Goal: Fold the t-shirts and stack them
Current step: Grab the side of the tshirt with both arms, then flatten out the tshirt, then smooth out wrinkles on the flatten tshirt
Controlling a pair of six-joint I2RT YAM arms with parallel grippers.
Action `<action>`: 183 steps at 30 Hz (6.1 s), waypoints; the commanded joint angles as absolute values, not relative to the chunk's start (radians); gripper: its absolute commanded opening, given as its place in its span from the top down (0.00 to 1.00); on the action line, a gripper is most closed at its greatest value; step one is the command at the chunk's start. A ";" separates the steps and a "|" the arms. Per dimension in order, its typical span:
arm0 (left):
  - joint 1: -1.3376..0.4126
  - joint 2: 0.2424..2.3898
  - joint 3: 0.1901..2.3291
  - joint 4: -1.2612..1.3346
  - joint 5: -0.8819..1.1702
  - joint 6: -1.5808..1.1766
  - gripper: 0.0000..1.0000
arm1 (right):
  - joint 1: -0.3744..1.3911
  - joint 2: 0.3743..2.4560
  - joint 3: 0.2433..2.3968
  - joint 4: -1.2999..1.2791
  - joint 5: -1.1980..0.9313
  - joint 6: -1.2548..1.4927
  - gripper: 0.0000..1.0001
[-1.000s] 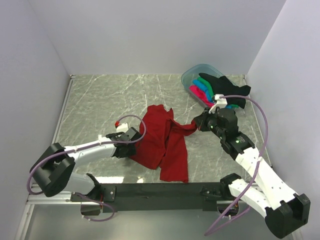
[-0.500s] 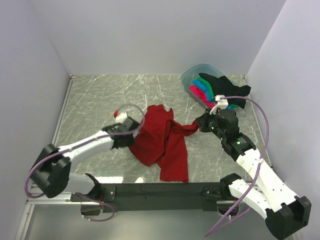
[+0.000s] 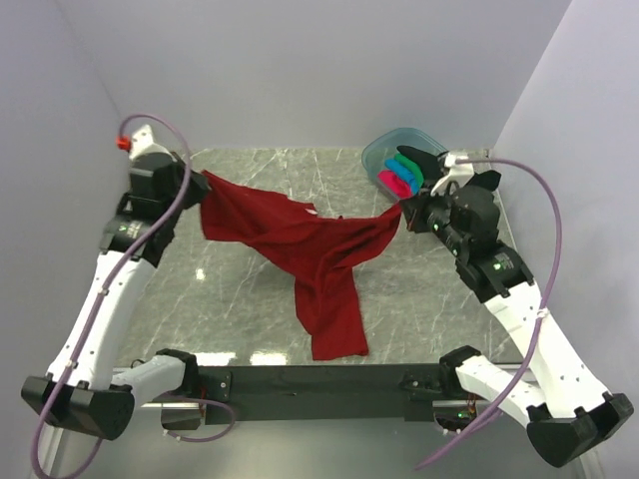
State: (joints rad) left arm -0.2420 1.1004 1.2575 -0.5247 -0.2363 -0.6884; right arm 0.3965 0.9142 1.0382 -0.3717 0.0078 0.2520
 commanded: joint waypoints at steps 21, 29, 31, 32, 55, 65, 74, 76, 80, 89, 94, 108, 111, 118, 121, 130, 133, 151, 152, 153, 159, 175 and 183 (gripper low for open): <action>-0.112 0.916 1.864 -0.764 -0.140 -0.532 0.99 | 0.396 0.715 1.566 -0.689 -0.018 0.186 1.00; -0.112 1.040 1.770 -0.738 -0.068 -0.505 0.99 | 0.396 0.842 1.523 -0.588 -0.066 0.187 1.00; -0.110 1.115 1.752 -0.723 -0.072 -0.497 0.99 | 0.396 0.905 1.525 -0.549 -0.083 0.189 1.00; -0.101 1.141 1.752 -0.712 -0.074 -0.492 0.99 | 0.396 0.970 1.531 -0.535 -0.093 0.193 1.00; 0.345 1.395 2.077 -0.368 0.281 -0.517 0.99 | 0.382 1.667 2.290 -0.278 -0.278 0.118 1.00; 0.347 1.036 1.429 -0.472 0.114 -0.495 0.99 | 0.419 1.425 1.478 -0.078 -0.333 0.121 1.00; 0.347 0.816 0.927 -0.626 0.081 -0.503 1.00 | 0.589 1.355 1.072 -0.109 -0.118 0.164 1.00; 0.342 0.802 0.905 -0.655 0.060 -0.520 1.00 | 0.592 1.353 1.048 -0.144 -0.072 0.192 1.00; 0.341 0.758 0.946 -0.709 0.117 -0.486 0.99 | 0.592 1.333 1.013 -0.250 -0.002 0.229 1.00; 0.339 0.658 0.927 -0.857 0.253 -0.449 0.98 | 0.592 1.229 0.939 -0.380 0.078 0.264 1.00; 0.341 0.585 0.919 -0.948 0.282 -0.451 0.98 | 0.592 1.152 0.902 -0.440 0.120 0.278 1.00; 0.247 0.460 0.825 -1.034 0.350 -0.457 0.25 | 0.589 1.080 0.900 -0.643 0.302 0.302 0.83; 0.247 0.471 0.810 -0.999 0.333 -0.463 0.06 | 0.589 1.074 0.925 -0.657 0.288 0.310 0.44; 0.247 0.625 0.798 -0.758 0.360 -0.529 0.02 | 0.591 1.086 0.965 -0.549 0.135 0.282 0.37; 0.241 0.717 0.801 -0.652 0.350 -0.575 0.02 | 0.592 1.153 0.971 -0.465 0.032 0.278 0.37; -0.040 1.157 1.024 -0.393 0.015 -0.657 0.01 | 0.621 1.449 1.041 -0.233 -0.199 0.293 0.42; -0.052 1.315 1.133 -0.362 -0.061 -0.643 0.01 | 0.637 1.541 1.072 -0.203 -0.201 0.301 0.43; -0.178 1.612 1.193 -0.282 -0.149 -0.631 0.01 | 0.680 1.687 1.063 -0.117 0.032 0.305 0.48; -0.179 1.609 1.192 -0.288 -0.147 -0.629 0.01 | 0.680 1.681 1.065 -0.115 0.032 0.299 0.48; -0.179 1.606 1.186 -0.291 -0.146 -0.630 0.01 | 0.680 1.677 1.069 -0.117 0.037 0.282 0.48; -0.178 1.525 1.120 -0.287 -0.149 -0.632 0.01 | 0.681 1.779 1.164 -0.155 0.032 0.239 0.47; -0.118 1.447 1.124 -0.302 -0.101 -0.623 0.01 | 0.683 1.836 1.108 -0.213 0.029 0.239 0.88; -0.086 1.491 1.166 -0.295 -0.112 -0.630 0.01 | 0.728 1.743 0.987 -0.308 0.078 0.291 1.00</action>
